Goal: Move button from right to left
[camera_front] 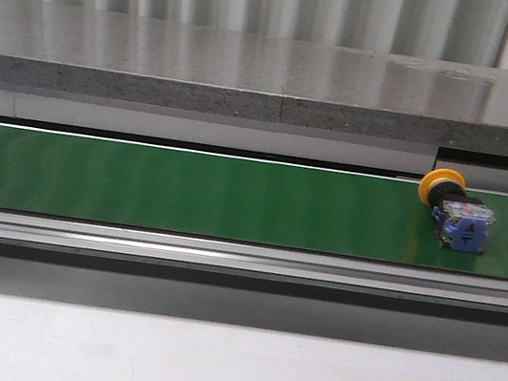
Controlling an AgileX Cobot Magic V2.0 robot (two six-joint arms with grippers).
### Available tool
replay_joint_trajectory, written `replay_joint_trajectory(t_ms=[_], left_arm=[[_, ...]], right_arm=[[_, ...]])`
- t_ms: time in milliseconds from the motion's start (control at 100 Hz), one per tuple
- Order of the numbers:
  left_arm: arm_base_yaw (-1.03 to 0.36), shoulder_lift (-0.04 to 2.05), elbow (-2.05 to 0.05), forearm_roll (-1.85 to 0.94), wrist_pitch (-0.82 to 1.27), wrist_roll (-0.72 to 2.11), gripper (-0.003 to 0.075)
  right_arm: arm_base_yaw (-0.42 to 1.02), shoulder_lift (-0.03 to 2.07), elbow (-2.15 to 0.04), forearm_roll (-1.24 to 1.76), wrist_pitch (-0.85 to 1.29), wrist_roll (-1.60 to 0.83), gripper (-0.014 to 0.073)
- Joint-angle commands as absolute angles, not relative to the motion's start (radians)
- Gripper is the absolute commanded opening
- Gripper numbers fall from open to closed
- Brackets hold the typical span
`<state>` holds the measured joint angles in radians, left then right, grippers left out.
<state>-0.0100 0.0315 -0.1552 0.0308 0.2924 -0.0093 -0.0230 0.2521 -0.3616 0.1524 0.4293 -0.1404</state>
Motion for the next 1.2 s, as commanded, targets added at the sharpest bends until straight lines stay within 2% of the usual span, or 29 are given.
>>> replay_joint_trajectory(t_ms=[0,260,320,390,490,560,630,940,1190], left_arm=[[-0.009,0.108,-0.245,0.033,0.305,-0.017,-0.0020],[-0.009,0.362,-0.412,0.006,0.567,-0.015,-0.0018],[-0.009,0.422,-0.443,0.006,0.598,-0.013,0.0004],[-0.009,0.478,-0.470,0.000,0.627,-0.011,0.0104],[-0.009,0.529,-0.488,0.000,0.617,-0.011,0.0350],[-0.009,0.549,-0.488,0.006,0.560,-0.011,0.0489],[-0.009,0.561,-0.488,0.016,0.522,-0.011,0.0552],[-0.009,0.578,-0.509,-0.018,0.365,-0.011,0.0545],[-0.009,0.757,-0.679,-0.118,0.578,-0.011,0.0546]], right_arm=[[-0.021,0.260,-0.385,0.159,0.349,-0.150,-0.0067],[-0.021,0.260,-0.385,0.159,0.349,-0.150,-0.0067],[-0.021,0.260,-0.385,0.159,0.349,-0.150,-0.0067],[-0.021,0.260,-0.385,0.159,0.349,-0.150,-0.0067],[-0.021,0.260,-0.385,0.159,0.349,-0.150,-0.0067],[-0.021,0.260,-0.385,0.159,0.349,-0.150,-0.0067],[-0.021,0.260,-0.385,0.159,0.349,-0.150,-0.0067],[-0.021,0.260,-0.385,0.159,0.349,-0.150,-0.0067],[-0.021,0.260,-0.385,0.159,0.349,-0.150,-0.0067]])
